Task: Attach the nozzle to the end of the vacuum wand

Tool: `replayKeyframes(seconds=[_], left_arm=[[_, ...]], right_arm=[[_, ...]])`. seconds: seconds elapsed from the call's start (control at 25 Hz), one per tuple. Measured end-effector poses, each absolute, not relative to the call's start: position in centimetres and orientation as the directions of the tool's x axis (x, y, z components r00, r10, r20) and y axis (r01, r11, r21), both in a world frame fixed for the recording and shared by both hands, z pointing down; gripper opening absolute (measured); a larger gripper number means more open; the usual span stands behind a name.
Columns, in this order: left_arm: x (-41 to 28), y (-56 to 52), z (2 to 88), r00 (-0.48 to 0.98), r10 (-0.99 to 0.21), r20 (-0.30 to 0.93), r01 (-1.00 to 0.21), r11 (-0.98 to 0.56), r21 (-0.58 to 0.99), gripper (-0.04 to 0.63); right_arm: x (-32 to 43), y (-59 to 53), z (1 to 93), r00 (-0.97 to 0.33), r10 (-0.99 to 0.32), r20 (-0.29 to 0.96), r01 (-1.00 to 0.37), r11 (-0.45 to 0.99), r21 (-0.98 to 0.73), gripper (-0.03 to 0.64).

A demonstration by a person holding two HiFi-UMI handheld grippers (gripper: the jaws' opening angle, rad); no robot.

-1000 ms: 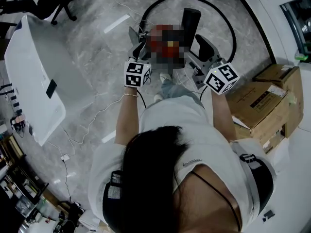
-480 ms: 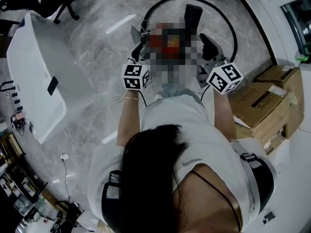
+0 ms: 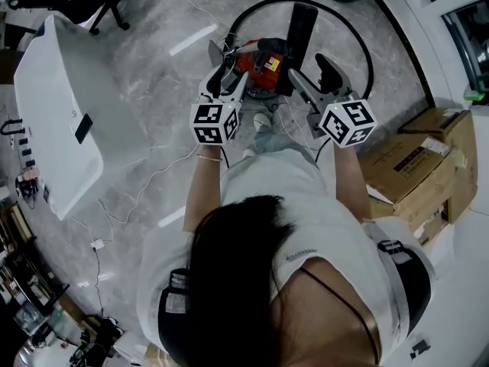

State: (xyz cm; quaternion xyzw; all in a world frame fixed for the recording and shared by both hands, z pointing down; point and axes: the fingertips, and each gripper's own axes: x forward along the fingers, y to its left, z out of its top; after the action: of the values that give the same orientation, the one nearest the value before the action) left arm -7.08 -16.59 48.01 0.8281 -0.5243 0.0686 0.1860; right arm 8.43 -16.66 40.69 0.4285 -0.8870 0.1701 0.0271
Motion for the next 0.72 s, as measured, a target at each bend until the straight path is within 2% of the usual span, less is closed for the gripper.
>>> replayKeyframes(seconds=[0.08, 0.2, 0.72], left_arm=[[-7.0, -16.2, 47.1, 0.43, -0.854, 0.294, -0.899, -0.375, 0.226, 0.23], [-7.2, -15.6, 45.7, 0.411, -0.873, 0.261, -0.905, -0.358, 0.229, 0.156], [-6.1, -14.3, 43.2, 0.39, -0.889, 0.242, -0.918, -0.353, 0.182, 0.152]], right_arm=[[8.1, -16.4, 40.4, -0.629, -0.754, 0.191, -0.772, 0.577, -0.265, 0.357], [7.4, -15.8, 40.2, -0.624, -0.755, 0.199, -0.779, 0.584, -0.227, 0.356], [5.6, -13.7, 39.9, -0.626, -0.751, 0.209, -0.78, 0.6, -0.179, 0.354]])
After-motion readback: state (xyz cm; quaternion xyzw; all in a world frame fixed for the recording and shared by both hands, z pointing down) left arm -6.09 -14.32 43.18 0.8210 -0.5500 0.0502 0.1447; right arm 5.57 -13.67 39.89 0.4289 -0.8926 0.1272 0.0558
